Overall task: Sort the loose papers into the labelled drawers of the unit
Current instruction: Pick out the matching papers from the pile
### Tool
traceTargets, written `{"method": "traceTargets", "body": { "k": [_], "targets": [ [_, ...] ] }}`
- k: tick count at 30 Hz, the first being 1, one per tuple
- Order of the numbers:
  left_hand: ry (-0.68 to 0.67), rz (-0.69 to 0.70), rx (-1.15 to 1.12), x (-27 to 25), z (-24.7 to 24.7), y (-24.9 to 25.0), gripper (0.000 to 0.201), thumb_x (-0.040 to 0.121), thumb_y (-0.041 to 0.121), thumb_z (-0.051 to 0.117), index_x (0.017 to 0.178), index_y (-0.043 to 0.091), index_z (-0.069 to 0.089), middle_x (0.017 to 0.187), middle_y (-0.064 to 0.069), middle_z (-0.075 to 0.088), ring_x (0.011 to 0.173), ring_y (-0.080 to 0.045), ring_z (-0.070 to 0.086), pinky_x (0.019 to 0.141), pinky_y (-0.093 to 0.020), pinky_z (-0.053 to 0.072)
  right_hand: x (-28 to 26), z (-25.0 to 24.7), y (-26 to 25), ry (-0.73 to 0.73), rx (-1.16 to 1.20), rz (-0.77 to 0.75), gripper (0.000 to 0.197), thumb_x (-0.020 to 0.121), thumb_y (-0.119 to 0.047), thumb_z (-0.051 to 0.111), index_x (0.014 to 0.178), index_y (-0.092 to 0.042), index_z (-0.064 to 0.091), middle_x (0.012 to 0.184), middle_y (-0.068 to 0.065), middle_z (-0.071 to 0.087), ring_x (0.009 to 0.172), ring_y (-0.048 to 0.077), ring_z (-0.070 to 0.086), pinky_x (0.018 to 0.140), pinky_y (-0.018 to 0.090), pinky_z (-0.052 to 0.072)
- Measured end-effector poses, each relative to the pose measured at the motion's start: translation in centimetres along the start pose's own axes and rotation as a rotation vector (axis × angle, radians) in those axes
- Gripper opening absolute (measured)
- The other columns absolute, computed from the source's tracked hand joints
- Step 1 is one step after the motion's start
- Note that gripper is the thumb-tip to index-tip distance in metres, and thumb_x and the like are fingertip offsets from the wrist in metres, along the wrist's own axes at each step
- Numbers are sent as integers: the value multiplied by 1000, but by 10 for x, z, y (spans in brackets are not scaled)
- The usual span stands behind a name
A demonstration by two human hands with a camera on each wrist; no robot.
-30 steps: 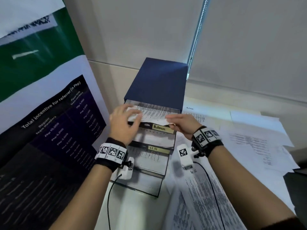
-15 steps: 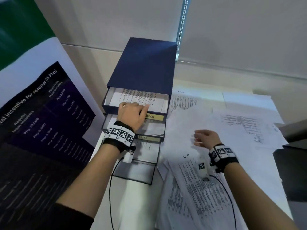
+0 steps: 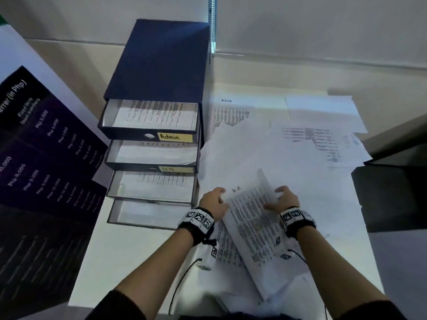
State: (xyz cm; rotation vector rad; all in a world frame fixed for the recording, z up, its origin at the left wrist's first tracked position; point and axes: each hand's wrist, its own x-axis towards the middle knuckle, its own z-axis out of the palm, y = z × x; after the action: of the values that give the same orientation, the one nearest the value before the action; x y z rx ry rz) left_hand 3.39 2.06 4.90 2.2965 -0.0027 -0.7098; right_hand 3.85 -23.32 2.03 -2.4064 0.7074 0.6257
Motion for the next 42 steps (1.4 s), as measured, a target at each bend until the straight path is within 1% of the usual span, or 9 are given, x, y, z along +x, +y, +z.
{"method": "traceTargets", "body": {
  "k": [3,5,11,17,22,26,31,38,42],
  "targets": [
    [45,-225,-75,4,21,-20,78,88,43,69,146,5,33,135,-21,53,119,-36,56,100,-39,48,-14,-18,-11,-21,6,-294,23,80,-34,78,80,-12,73,70,4,69,64,19,58,59,30,52],
    [131,-246,-225,1,21,-17,88,86,53,69,146,0,32,140,-20,51,126,-34,52,101,-32,44,-29,-41,-25,-30,113,-457,35,83,-38,76,59,-17,61,54,-5,55,53,14,49,49,23,38],
    [126,-138,-787,-31,-30,9,95,68,69,75,135,7,54,129,-12,64,119,-21,61,102,-35,49,-92,-124,-95,-83,534,-641,19,85,-29,74,103,-25,70,97,-10,74,89,0,70,75,17,52],
    [295,88,-1020,-101,-117,13,19,98,14,58,89,5,72,86,-11,76,72,-21,70,65,-28,54,-115,-126,-155,7,543,-694,76,92,-27,67,153,-36,21,158,-6,31,123,11,46,99,32,41],
    [562,129,-1049,-165,-190,-7,25,93,-1,51,68,2,53,53,1,61,46,-10,57,46,-17,43,-144,-59,-198,-348,666,-712,44,95,-4,59,135,-22,58,133,-13,56,115,-9,54,112,34,40],
    [620,168,-1080,-201,-222,-37,43,95,4,54,57,17,39,49,4,45,43,-10,43,42,-19,36,-161,-5,-220,-609,798,-550,35,95,1,54,126,-12,64,127,16,64,111,32,65,100,45,50],
    [472,50,-945,-208,-227,-69,15,95,19,63,98,4,59,78,-9,73,59,-15,67,50,-23,53,-155,15,-243,-529,842,-398,33,95,4,53,118,-14,68,118,21,68,96,30,70,86,38,58],
    [286,41,-749,-189,-217,-100,51,83,18,76,130,23,59,95,-33,70,76,-46,63,67,-51,51,-146,2,-251,-430,729,-502,44,91,5,53,127,-18,65,126,-11,56,109,5,57,86,20,49],
    [289,6,-867,-167,-221,-114,69,72,30,79,137,32,54,101,-37,62,88,-38,51,79,-51,40,-135,8,-249,-439,827,-341,43,85,6,59,119,-19,65,118,8,64,91,28,65,80,35,55]
  ]
}}
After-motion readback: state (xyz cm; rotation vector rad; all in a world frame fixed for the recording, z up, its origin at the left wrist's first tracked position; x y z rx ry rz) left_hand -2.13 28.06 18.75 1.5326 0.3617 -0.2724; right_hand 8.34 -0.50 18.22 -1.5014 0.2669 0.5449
